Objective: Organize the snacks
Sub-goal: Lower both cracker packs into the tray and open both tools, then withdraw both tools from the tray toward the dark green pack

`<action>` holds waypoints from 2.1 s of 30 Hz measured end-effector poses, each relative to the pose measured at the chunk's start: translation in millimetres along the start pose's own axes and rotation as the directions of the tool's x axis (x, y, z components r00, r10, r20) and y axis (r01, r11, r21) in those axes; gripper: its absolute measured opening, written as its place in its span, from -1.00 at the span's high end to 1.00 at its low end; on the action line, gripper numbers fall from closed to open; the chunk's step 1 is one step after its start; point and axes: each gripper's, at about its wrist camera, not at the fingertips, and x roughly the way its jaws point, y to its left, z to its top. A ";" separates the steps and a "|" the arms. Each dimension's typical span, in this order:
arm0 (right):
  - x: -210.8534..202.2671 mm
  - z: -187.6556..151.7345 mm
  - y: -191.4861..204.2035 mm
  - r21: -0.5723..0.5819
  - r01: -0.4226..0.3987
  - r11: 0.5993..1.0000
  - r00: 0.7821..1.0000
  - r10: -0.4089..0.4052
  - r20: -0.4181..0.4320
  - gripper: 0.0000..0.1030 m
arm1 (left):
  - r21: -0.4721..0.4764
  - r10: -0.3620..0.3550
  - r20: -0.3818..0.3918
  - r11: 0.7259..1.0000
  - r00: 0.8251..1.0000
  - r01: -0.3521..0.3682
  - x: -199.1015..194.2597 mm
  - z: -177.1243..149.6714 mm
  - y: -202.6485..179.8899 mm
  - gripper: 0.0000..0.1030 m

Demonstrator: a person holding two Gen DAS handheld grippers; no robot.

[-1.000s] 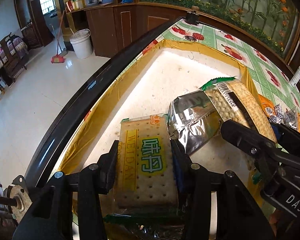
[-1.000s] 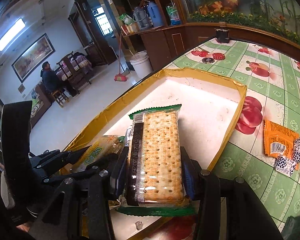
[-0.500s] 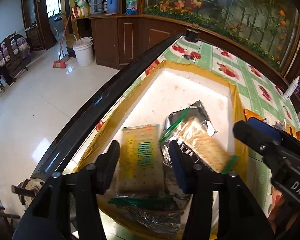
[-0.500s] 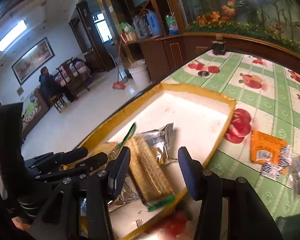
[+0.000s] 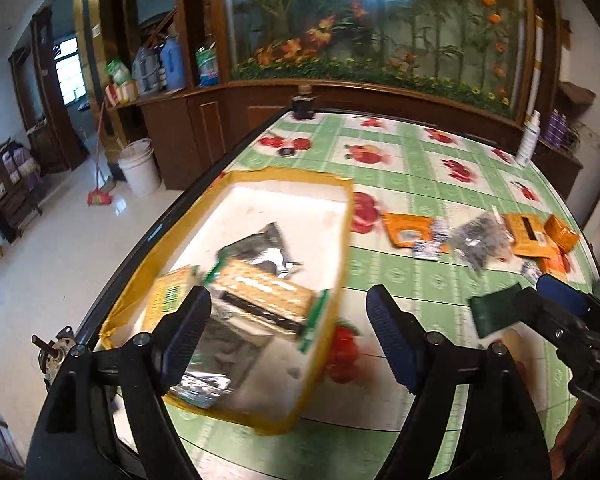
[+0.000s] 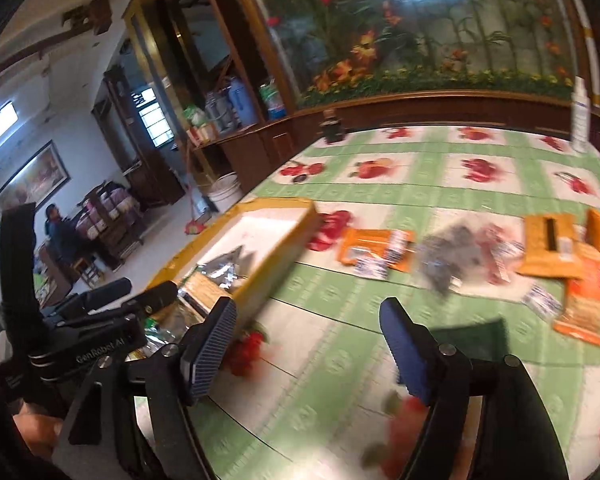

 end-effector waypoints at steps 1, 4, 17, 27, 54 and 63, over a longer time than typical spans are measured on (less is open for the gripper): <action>-7.8 -3.4 -7.3 0.014 0.014 1.000 1.000 -0.015 0.007 -0.54 | 0.009 -0.008 0.004 1.000 1.000 0.008 -3.5 0.1 -6.8 -0.56; -29.1 -10.4 -28.0 0.046 0.050 0.998 0.998 -0.051 0.032 -0.63 | 0.040 -0.025 0.021 0.999 0.999 0.024 -15.3 -0.7 -29.4 -0.64; -75.3 -45.8 -89.8 0.125 0.156 0.980 0.985 -0.163 0.050 -0.66 | 0.080 -0.144 -0.049 0.986 0.988 0.148 -18.8 -17.9 -82.8 -0.65; -75.0 -58.3 -116.3 0.170 0.187 0.967 0.981 -0.191 0.009 -0.67 | 0.091 -0.164 -0.075 0.981 0.984 0.171 -8.7 -25.4 -87.7 -0.65; -81.0 -54.8 -136.5 0.207 0.215 0.954 0.975 -0.221 0.002 -0.67 | 0.210 -0.299 -0.202 0.917 0.933 0.339 13.3 -29.2 -129.9 -0.64; -77.0 -49.8 -140.8 0.202 0.223 0.954 0.974 -0.227 -0.003 -0.67 | 0.254 -0.330 -0.246 0.885 0.911 0.390 22.2 -30.0 -143.1 -0.64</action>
